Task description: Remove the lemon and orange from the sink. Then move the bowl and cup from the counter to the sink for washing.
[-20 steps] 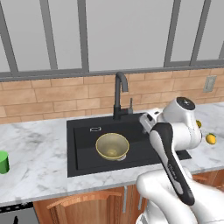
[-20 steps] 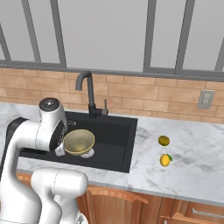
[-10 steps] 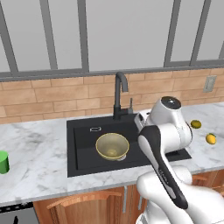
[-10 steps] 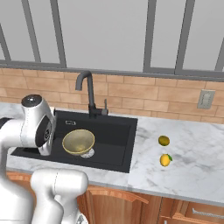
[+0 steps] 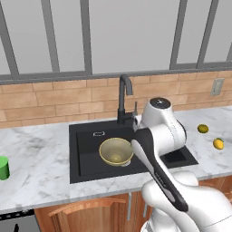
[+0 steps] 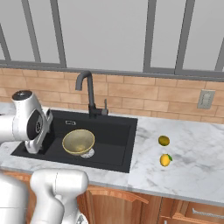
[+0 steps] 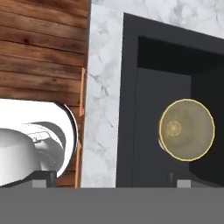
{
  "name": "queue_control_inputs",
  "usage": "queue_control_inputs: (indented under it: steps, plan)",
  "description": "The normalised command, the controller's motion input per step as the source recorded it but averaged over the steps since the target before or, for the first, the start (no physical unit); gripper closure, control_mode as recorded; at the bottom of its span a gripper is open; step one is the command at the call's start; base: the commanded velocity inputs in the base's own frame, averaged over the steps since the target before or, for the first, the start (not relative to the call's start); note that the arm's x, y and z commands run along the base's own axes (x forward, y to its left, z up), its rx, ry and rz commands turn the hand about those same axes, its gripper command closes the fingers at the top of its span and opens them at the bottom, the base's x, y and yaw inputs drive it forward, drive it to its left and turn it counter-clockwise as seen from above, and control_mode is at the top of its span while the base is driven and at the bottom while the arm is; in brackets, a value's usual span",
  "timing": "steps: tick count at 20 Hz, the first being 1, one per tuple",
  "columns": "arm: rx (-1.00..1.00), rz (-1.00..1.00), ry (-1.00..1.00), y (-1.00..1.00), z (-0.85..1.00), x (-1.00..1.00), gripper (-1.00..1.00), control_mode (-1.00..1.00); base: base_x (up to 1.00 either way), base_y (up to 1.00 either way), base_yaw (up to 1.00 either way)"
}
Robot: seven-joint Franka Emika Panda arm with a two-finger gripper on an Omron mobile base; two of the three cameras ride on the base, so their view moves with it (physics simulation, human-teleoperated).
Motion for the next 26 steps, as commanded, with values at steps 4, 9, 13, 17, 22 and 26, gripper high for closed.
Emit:
queue_control_inputs:
  steps: [4, 9, 13, 17, 22, 26]
  plan:
    - [0.05, -0.15, 0.06, 0.28, 0.0, 0.0, -1.0, -1.0, 0.0, 0.0, 0.0]
    - [0.07, -0.17, 0.04, 0.27, 0.0, -0.01, -1.0, -1.0, 0.0, 0.0, 0.0]
    - [0.08, -0.2, 0.0, 0.28, 0.0, -0.03, -1.0, -1.0, 0.0, 0.0, 0.0]
    - [0.06, -0.22, 0.0, 0.32, 0.0, 0.0, -1.0, -1.0, 0.0, 0.0, 0.0]
    - [0.03, -0.25, 0.0, 0.36, 0.0, 0.0, -1.0, -1.0, 0.0, 0.0, 0.0]
    - [0.02, -0.3, 0.0, 0.35, 0.0, 0.0, -1.0, -1.0, 0.0, 0.0, 0.0]
